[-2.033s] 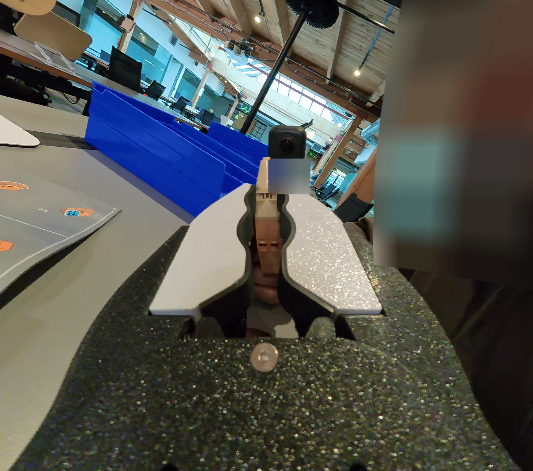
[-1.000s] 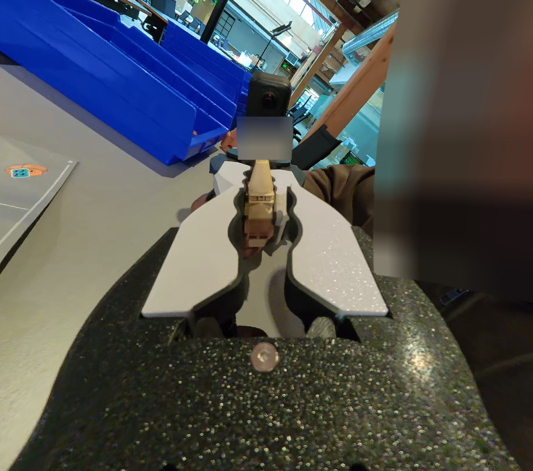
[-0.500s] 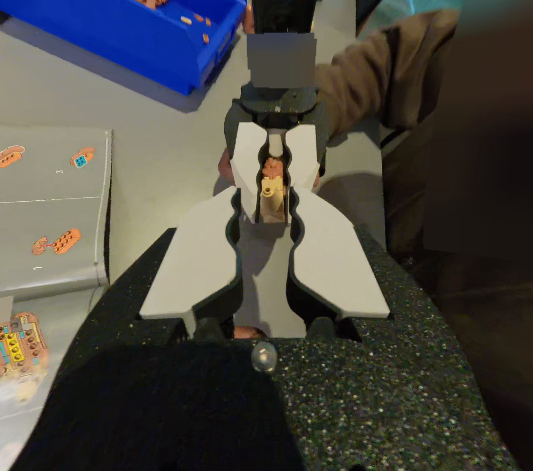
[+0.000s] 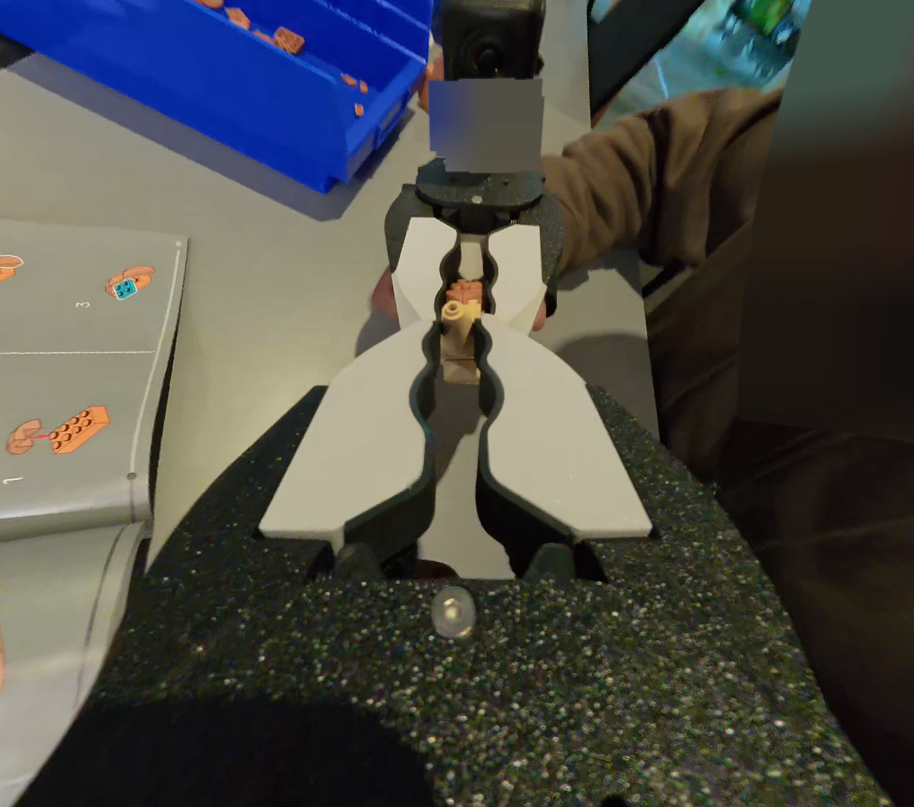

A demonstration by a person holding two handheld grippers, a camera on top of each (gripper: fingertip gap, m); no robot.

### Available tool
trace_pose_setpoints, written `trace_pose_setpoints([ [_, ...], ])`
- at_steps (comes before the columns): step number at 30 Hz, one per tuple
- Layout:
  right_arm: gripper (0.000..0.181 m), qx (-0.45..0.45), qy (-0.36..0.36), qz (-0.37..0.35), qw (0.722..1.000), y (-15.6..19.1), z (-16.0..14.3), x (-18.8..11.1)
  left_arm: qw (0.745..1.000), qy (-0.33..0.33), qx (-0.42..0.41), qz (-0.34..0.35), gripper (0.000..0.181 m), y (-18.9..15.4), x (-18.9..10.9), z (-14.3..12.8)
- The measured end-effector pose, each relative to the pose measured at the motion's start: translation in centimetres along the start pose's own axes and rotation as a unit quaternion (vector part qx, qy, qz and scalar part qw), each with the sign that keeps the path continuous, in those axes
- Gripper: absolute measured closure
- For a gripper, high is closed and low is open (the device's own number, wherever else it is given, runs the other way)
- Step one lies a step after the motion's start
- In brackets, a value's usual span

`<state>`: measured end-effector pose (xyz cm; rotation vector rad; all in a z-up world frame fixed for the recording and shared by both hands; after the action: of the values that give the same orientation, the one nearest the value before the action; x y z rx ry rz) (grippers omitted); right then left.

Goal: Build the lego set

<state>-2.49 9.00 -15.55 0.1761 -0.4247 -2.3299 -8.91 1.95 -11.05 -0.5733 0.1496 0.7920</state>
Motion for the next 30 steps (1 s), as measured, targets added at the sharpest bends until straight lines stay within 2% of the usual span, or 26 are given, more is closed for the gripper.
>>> trace_pose_setpoints([
  [5,0.161,0.008,0.004,-0.004,1.0,-0.2,0.0,0.0,0.998,-0.066,0.008,0.013,0.168,0.3,0.1,-0.8],
  [10,0.161,0.007,0.013,0.004,1.0,-0.1,-0.2,0.2,0.997,-0.069,0.032,0.026,0.168,0.0,0.1,-1.2],
  [15,0.161,0.003,0.016,0.015,1.0,0.2,-0.2,0.3,0.999,-0.048,0.012,-0.014,0.166,-0.1,-0.2,-0.9],
  [17,0.161,-0.005,0.021,0.017,1.0,0.4,-0.4,0.4,0.999,-0.031,0.002,-0.02,0.151,0.1,-0.1,-0.7],
  [20,0.161,-0.015,0.027,0.016,0.999,0.6,-0.5,0.5,1.0,0.009,0.007,-0.024,0.148,0.1,-0.1,-0.1],
  [26,0.161,-0.009,0.024,0.017,1.0,0.4,-0.4,0.4,0.996,0.08,0.027,-0.037,0.161,-0.4,0.5,0.0],
  [30,0.161,-0.009,0.023,0.018,1.0,0.5,-0.4,0.4,0.998,0.05,0.015,-0.042,0.167,-0.1,0.4,-0.4],
])
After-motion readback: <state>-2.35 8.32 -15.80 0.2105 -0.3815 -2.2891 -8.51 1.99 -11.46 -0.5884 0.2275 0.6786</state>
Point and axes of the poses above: each gripper's, where its closed fingertips meet, x out along the fingers, z out of its top, y = z × x across the jaws, the point moved 6 cm from there along -x, back along the fingers, and after that the axes turned 10 degrees about -z, right-handed, at the moved point
